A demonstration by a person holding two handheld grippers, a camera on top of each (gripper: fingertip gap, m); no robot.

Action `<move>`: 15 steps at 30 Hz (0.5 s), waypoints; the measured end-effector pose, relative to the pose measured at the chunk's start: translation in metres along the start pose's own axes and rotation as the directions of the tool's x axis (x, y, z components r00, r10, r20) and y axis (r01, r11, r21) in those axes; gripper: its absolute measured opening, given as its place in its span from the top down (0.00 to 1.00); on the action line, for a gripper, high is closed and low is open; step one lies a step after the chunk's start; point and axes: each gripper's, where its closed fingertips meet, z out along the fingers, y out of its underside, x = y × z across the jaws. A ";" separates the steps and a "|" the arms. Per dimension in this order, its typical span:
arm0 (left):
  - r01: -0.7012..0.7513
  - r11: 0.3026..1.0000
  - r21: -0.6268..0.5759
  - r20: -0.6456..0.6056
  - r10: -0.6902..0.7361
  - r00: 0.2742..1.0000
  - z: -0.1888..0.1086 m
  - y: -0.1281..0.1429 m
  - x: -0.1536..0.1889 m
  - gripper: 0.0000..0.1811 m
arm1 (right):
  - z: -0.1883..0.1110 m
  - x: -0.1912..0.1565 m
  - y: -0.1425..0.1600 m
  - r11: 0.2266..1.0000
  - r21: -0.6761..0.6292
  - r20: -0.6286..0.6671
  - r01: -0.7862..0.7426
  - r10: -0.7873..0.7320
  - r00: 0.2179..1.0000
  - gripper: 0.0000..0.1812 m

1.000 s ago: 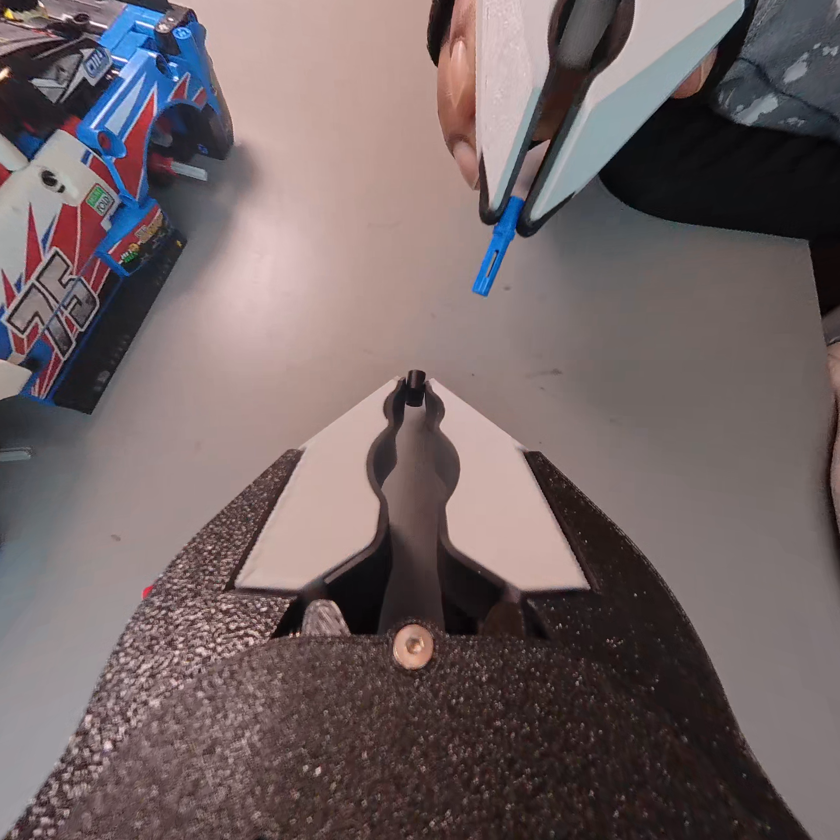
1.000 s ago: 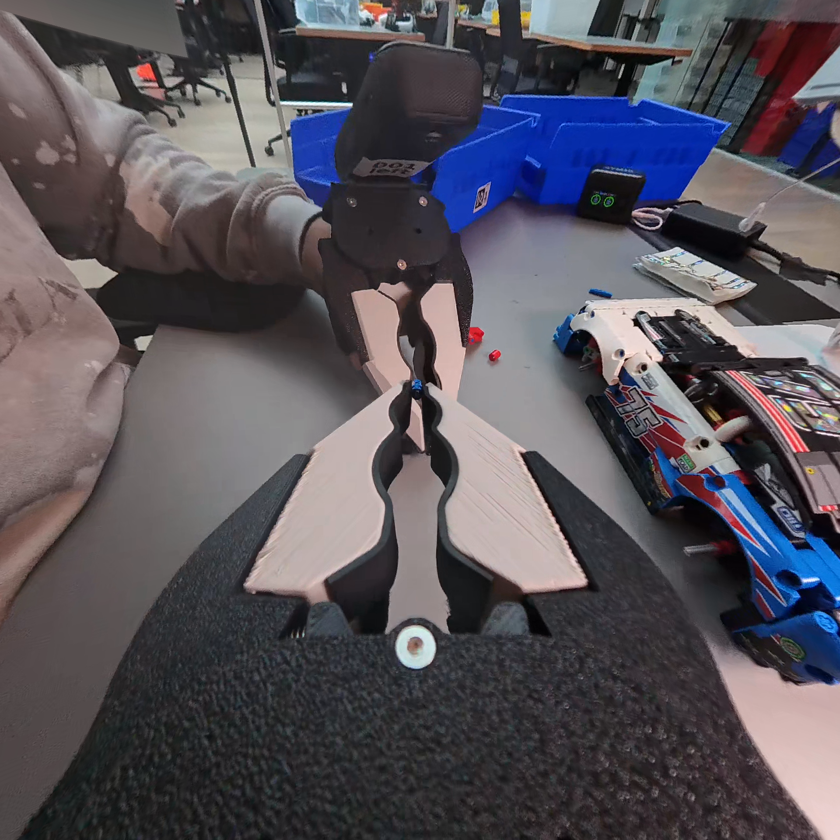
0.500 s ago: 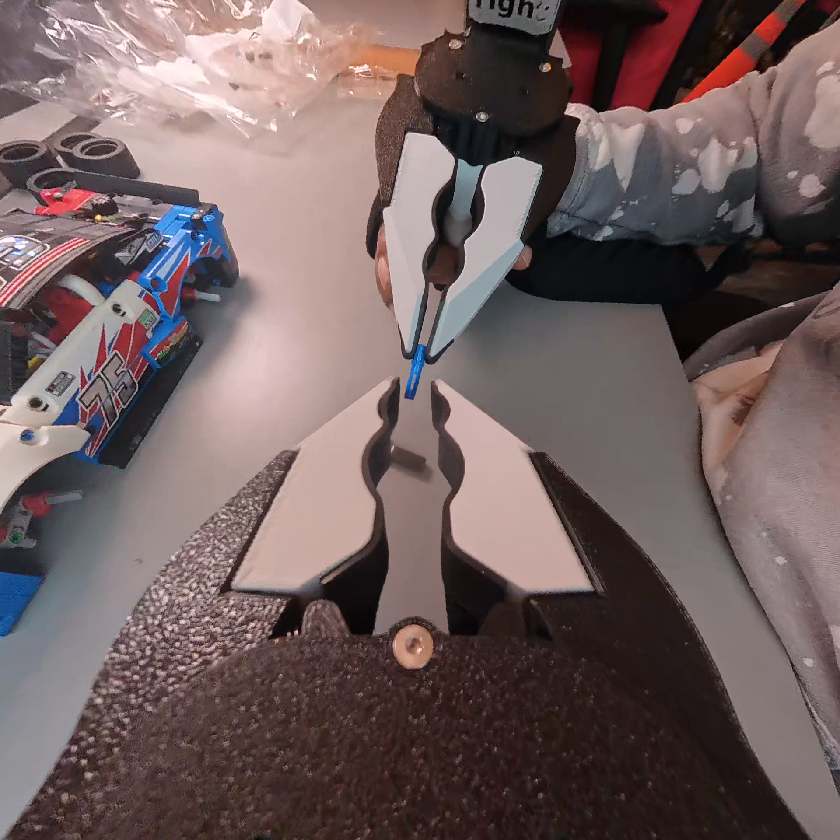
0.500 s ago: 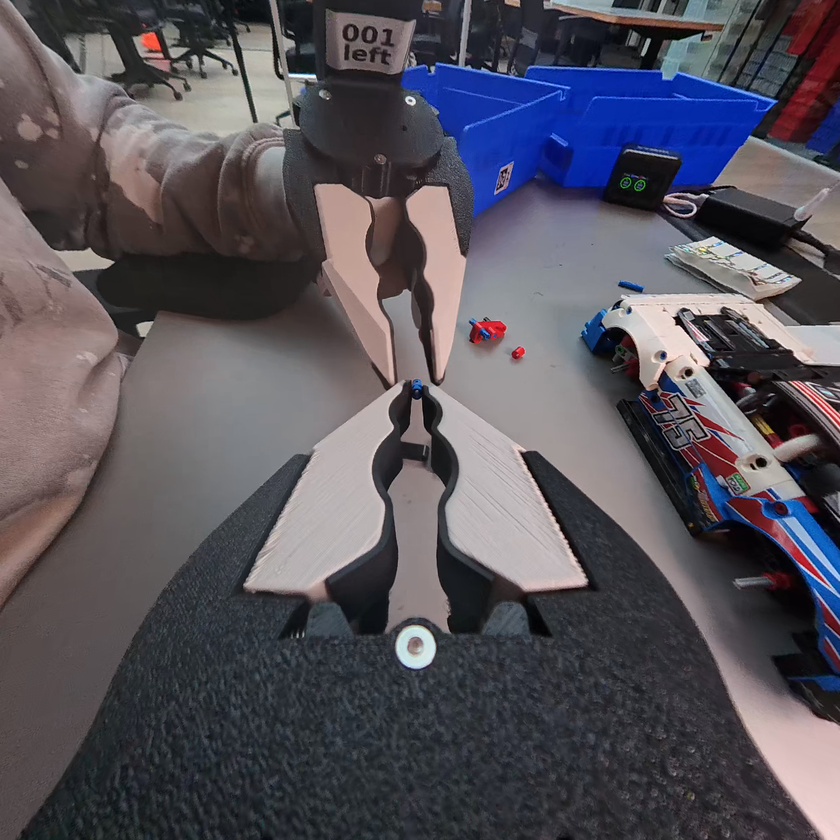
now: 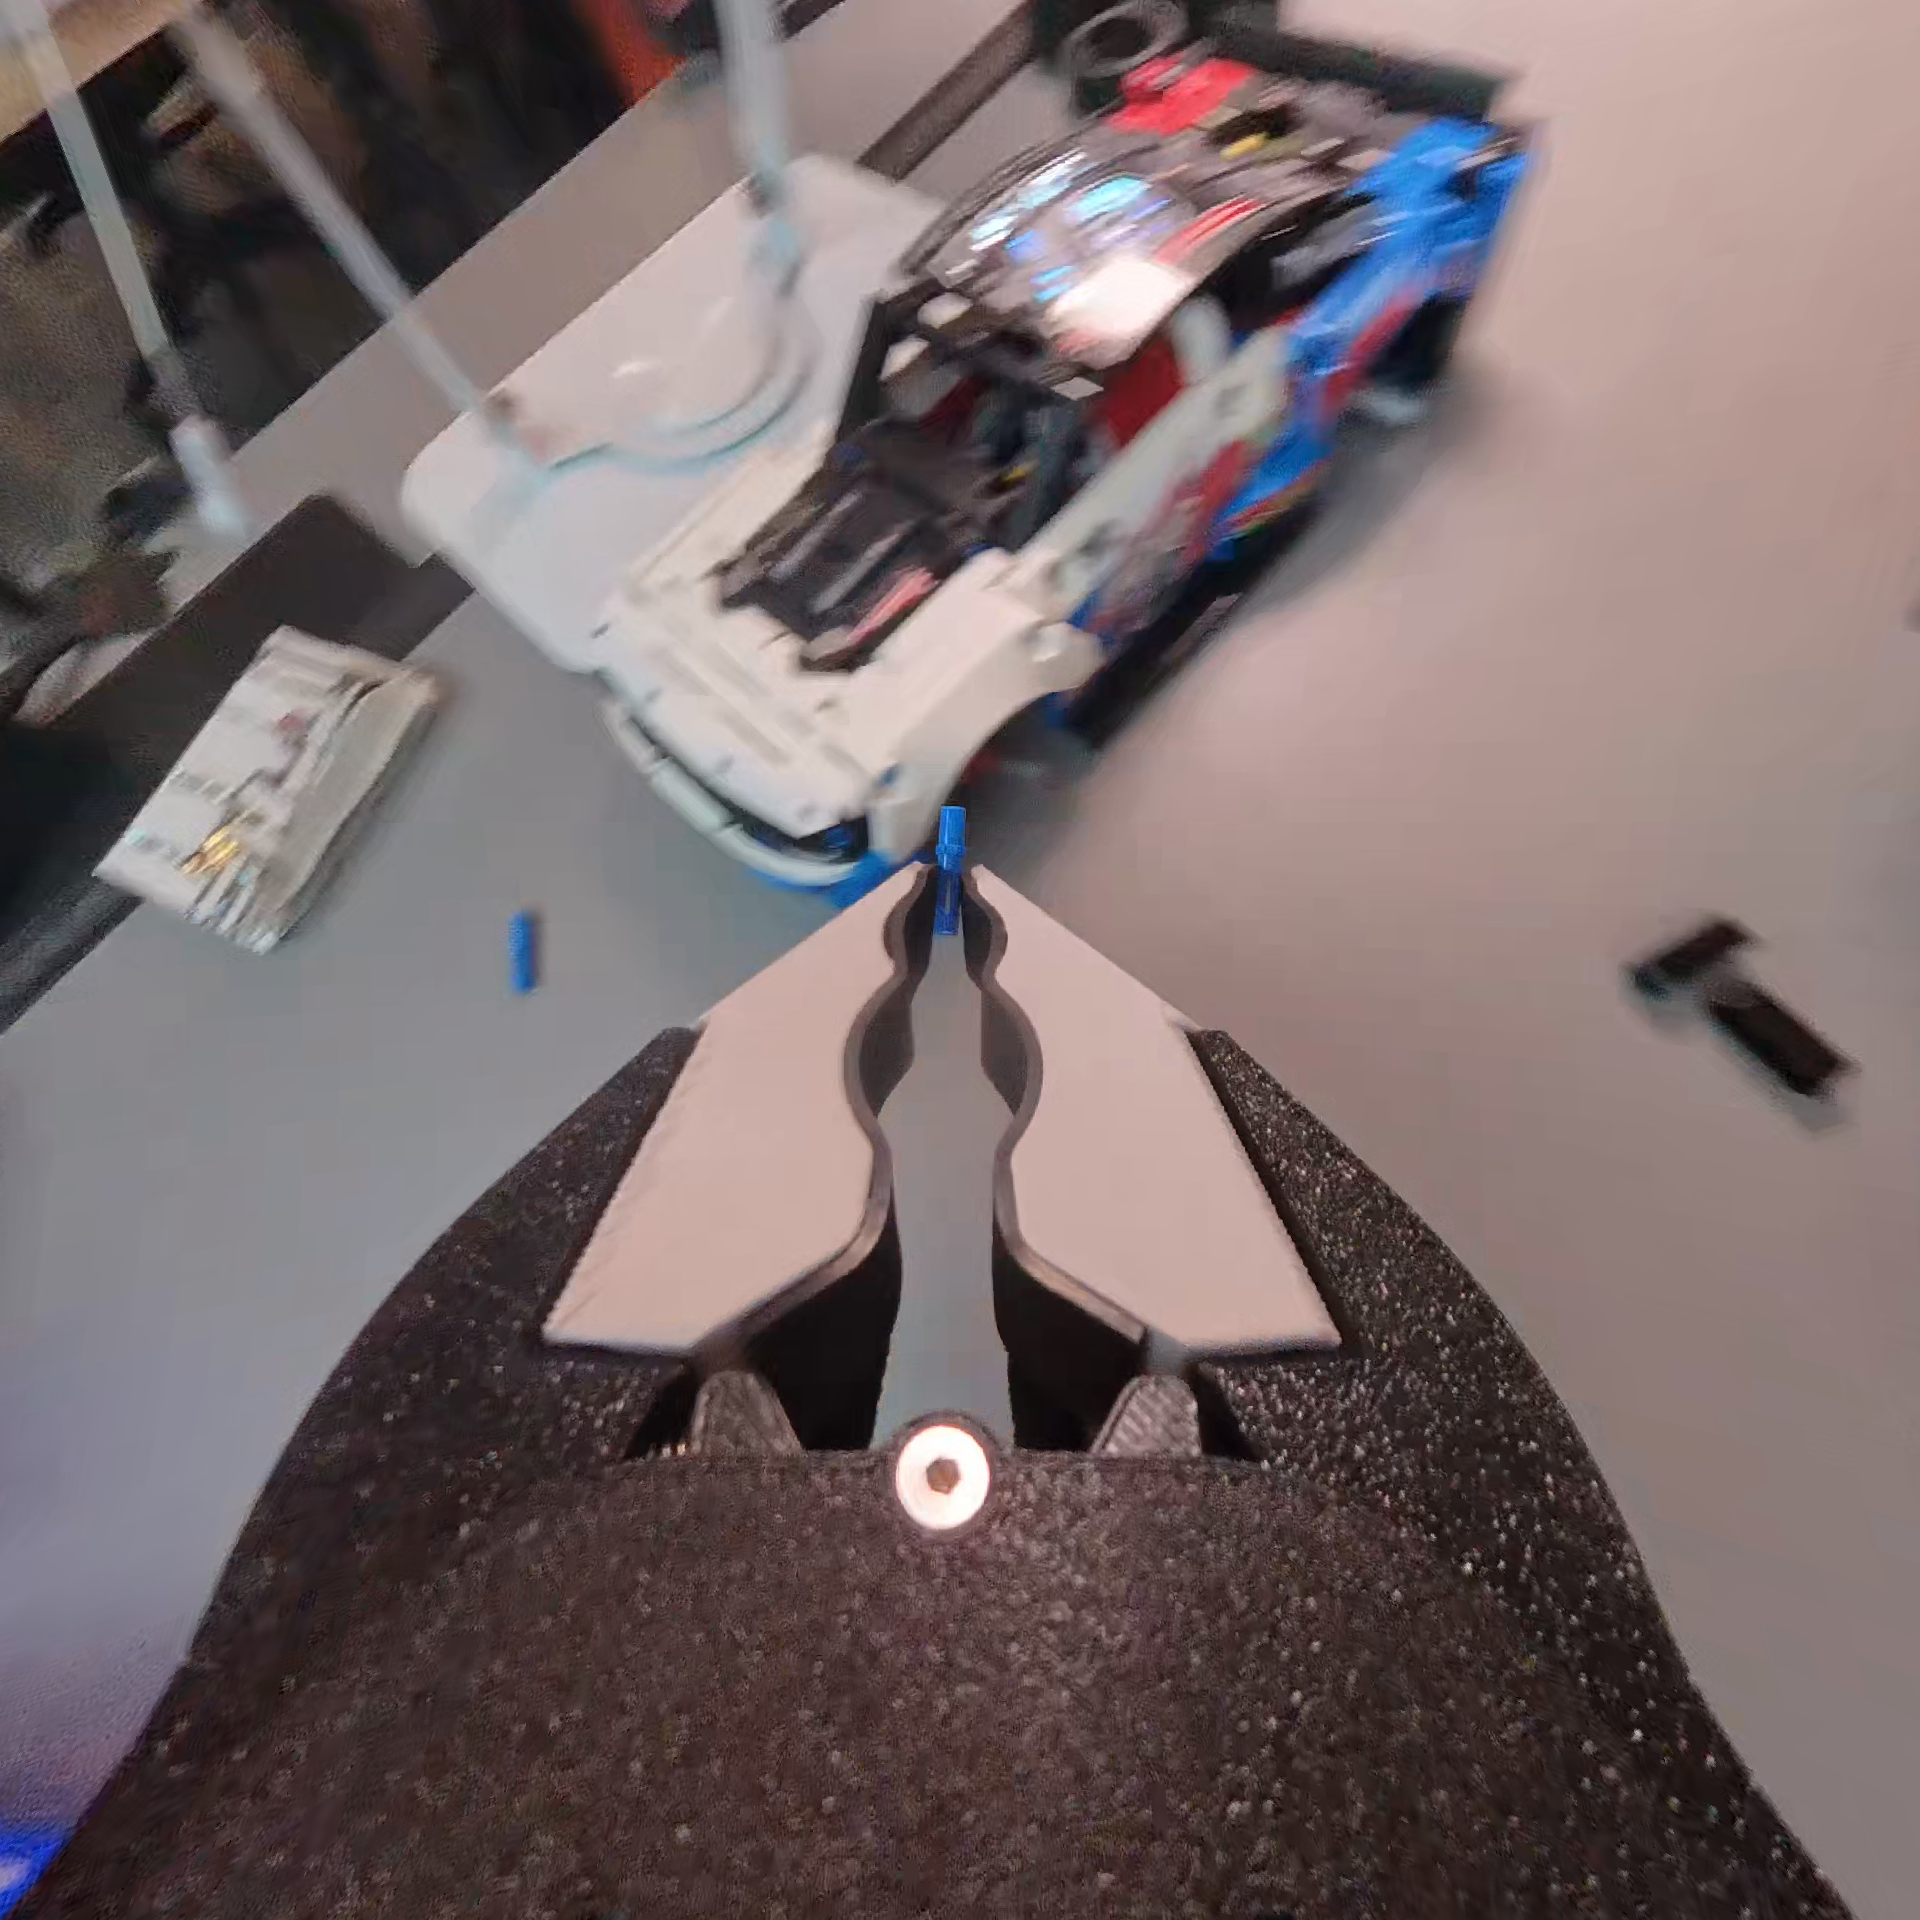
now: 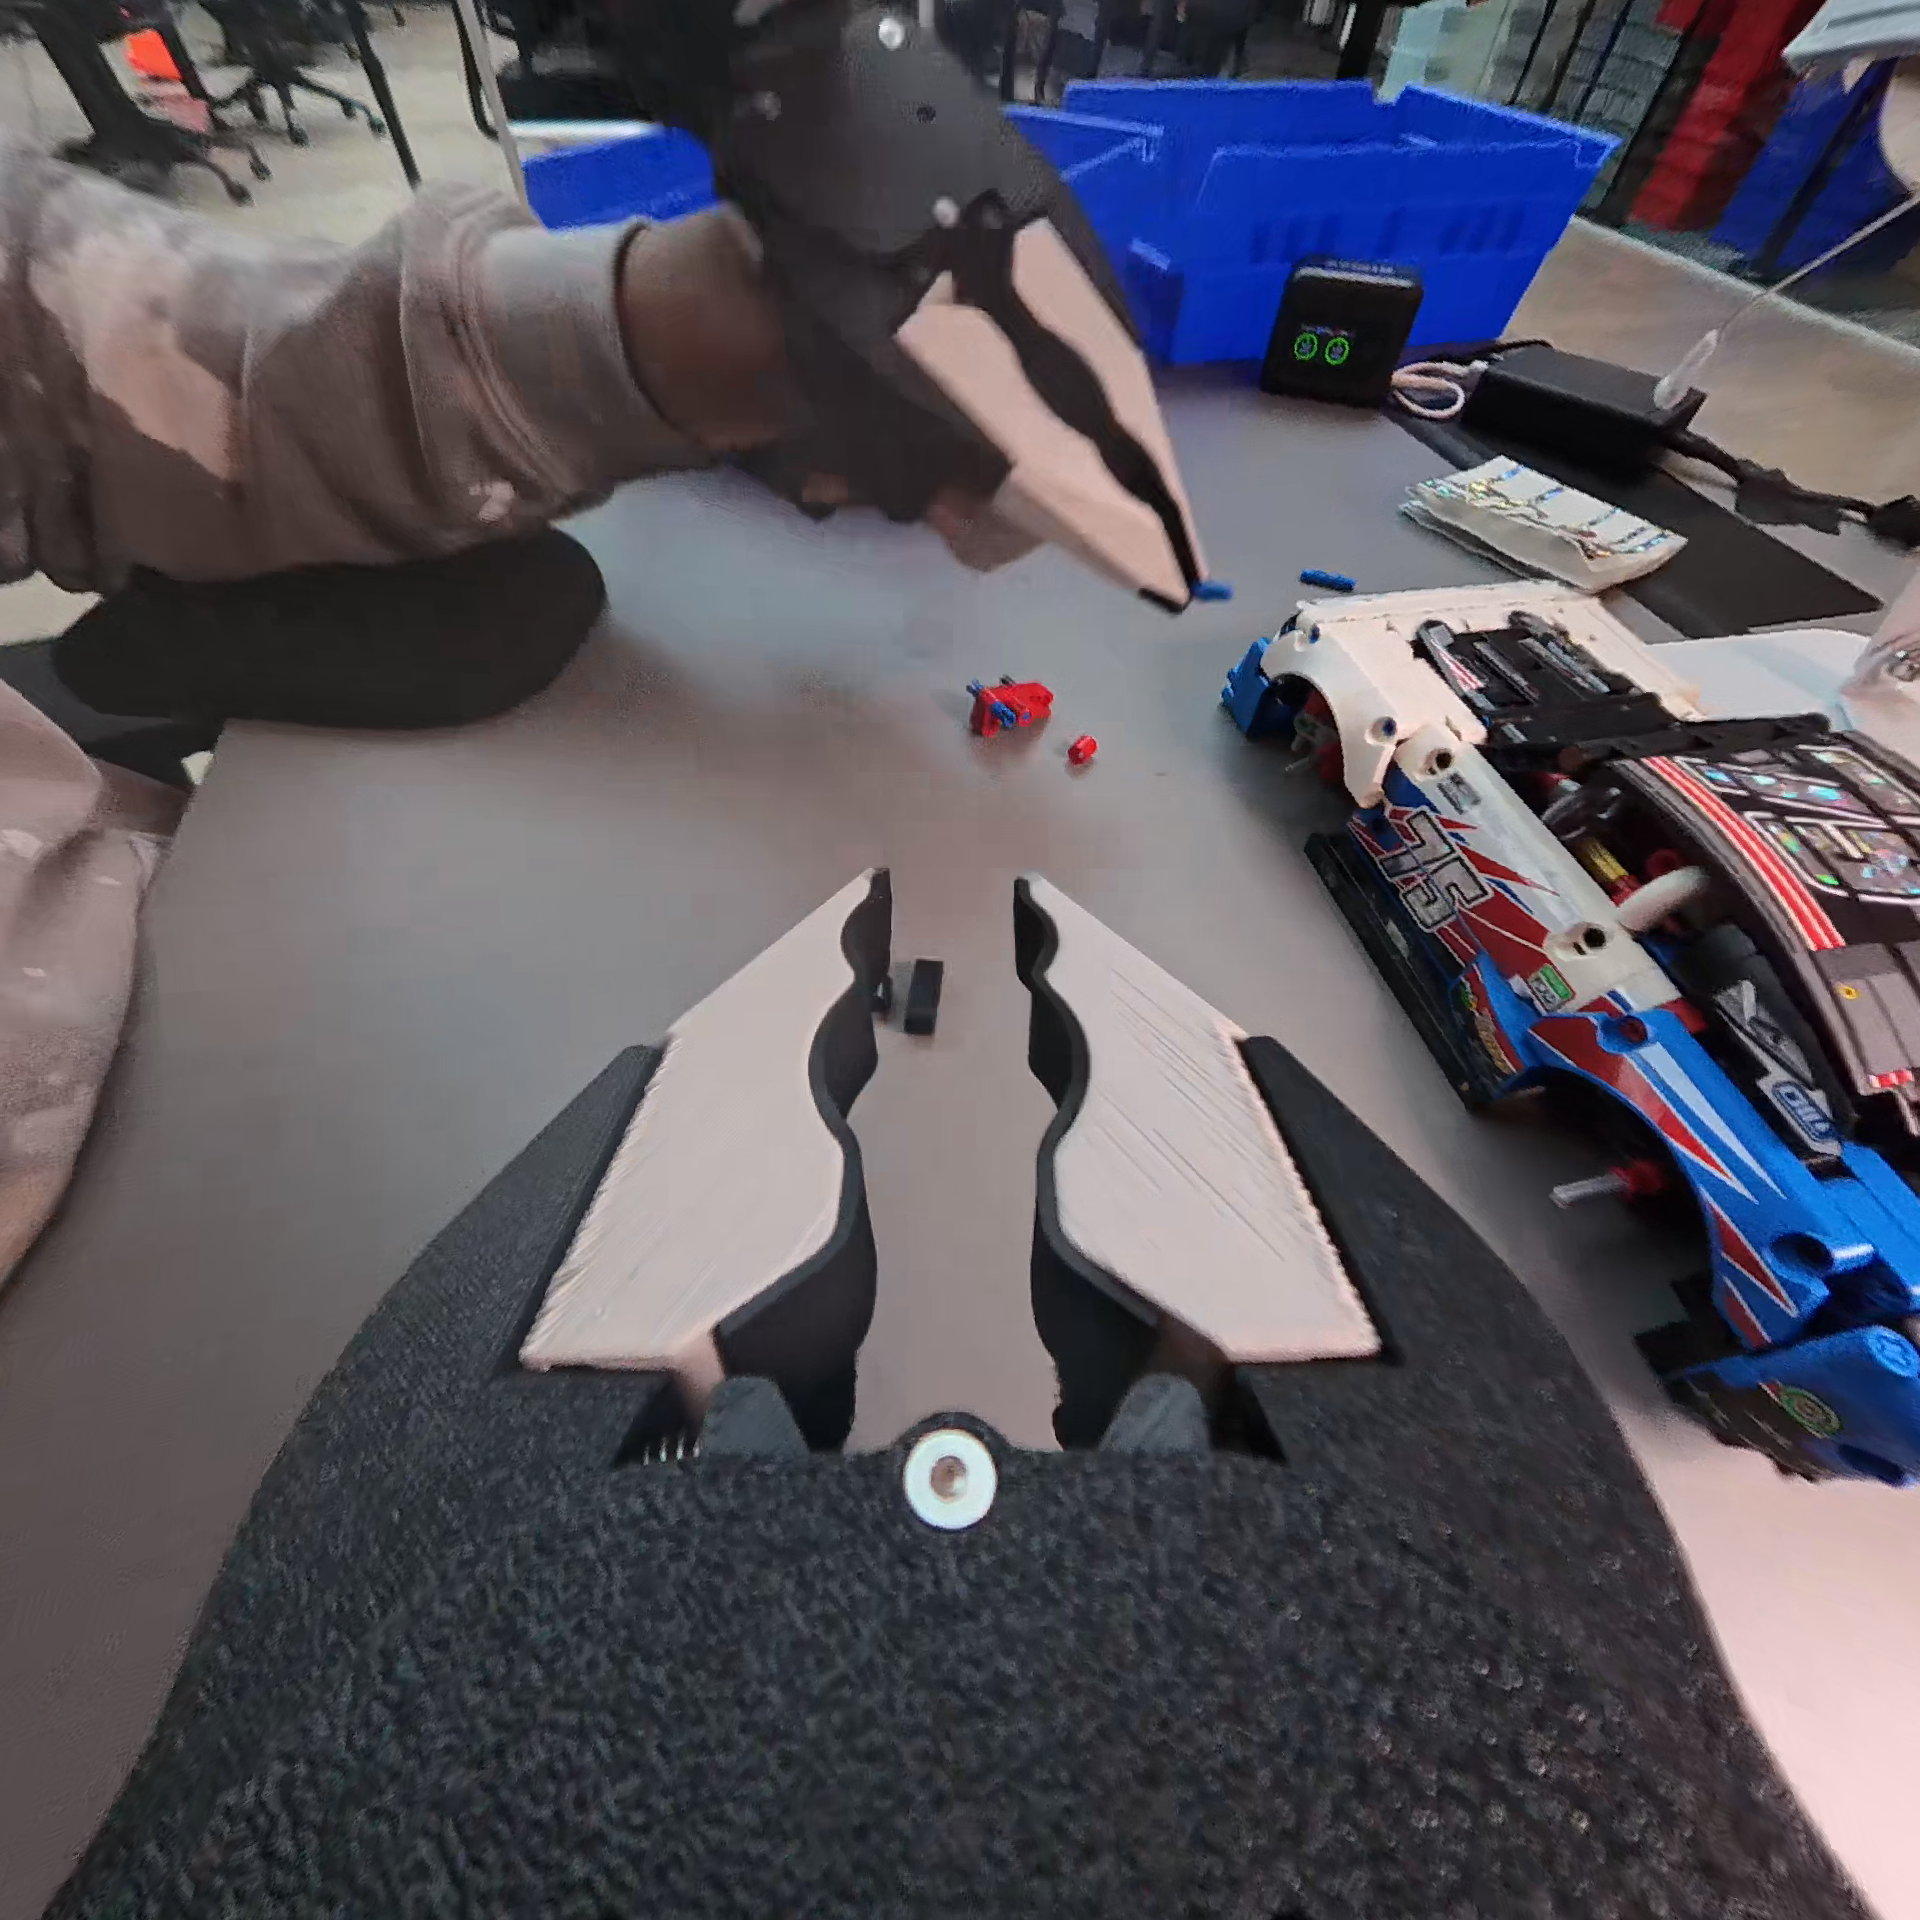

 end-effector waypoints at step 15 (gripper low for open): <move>0.355 0.917 -0.184 0.297 -0.292 0.909 0.049 0.060 -0.129 0.93 | 0.008 -0.005 0.032 0.981 -0.187 -0.003 0.059 -0.061 0.998 0.89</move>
